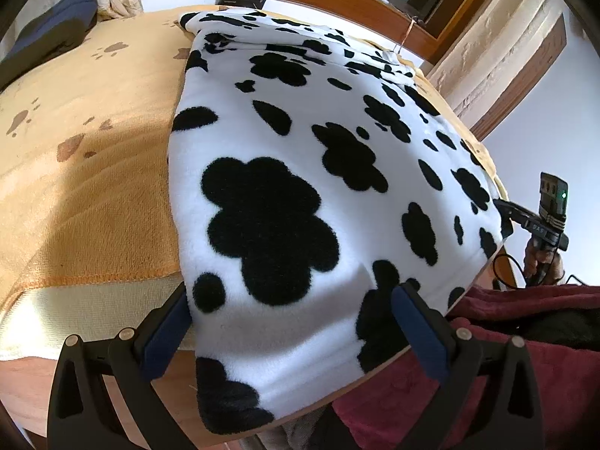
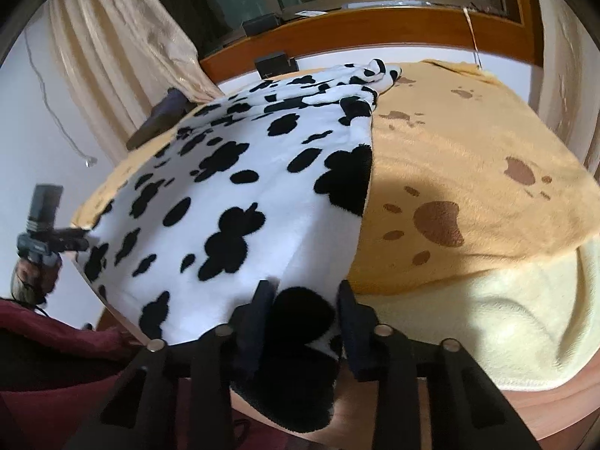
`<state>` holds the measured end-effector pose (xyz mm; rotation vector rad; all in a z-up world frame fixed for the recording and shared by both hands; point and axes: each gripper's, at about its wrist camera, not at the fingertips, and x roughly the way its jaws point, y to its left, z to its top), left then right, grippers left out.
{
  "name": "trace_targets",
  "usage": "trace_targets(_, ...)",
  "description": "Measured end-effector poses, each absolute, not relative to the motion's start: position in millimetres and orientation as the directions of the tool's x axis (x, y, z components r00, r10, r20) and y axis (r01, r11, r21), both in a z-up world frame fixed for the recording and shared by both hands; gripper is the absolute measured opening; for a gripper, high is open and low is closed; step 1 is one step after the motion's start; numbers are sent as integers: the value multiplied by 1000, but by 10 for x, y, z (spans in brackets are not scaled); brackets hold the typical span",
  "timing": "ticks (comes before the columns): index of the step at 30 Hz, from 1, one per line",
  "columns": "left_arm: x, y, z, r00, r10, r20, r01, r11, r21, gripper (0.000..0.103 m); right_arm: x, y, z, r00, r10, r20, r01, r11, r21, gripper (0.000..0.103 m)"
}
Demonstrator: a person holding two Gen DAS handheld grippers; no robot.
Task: Fold clothes
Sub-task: 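Grasp the blanket edge with the right gripper while the left gripper grasps beside it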
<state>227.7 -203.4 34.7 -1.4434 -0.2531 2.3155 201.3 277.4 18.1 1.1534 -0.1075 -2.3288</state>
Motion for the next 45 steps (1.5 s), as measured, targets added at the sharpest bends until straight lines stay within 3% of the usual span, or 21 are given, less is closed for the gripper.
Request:
trace_targets(12, 2268, -1943, 366, -355, 403, -844, -242, -911, -333, 93, 1995, 2786, 143, -479, -517, -709, 429, -843, 325, 28)
trace_targets(15, 2263, -1966, 378, -360, 368, -857, -216, -927, -307, 77, 1991, 2799, 119, -475, -523, -707, 427, -840, 334, 28)
trace_targets(17, 2258, -2006, 388, -364, 348, -864, -190, -936, -297, 55, 2000, 2783, 122, -480, -518, -708, 432, -842, 324, 28)
trace_targets(21, 2257, -2070, 405, -362, 366, -857, -160, -930, -330, 42, 2025, 2768, 163, -492, -530, -691, 444, -835, 325, 23)
trace_targets(24, 2265, -2096, 522, -391, 381, -838, -149, -925, -351, 28, 2033, 2775, 262, -499, -558, -663, 457, -820, 345, 22)
trace_targets(25, 2269, -2116, 573, -402, 399, -824, -150, -917, -370, 18, 2038, 2772, 319, -504, -564, -654, 466, -815, 344, 22)
trace_targets(32, 2265, -2210, 948, -472, 487, -735, -169, -868, -466, 17, 2021, 2732, 680, -541, -593, -597, 511, -795, 326, 21)
trace_targets(45, 2031, -2460, 1319, -566, 522, -638, -145, -825, -546, 17, 1862, 2757, 1154, -620, -596, -510, 528, -798, 290, 21)
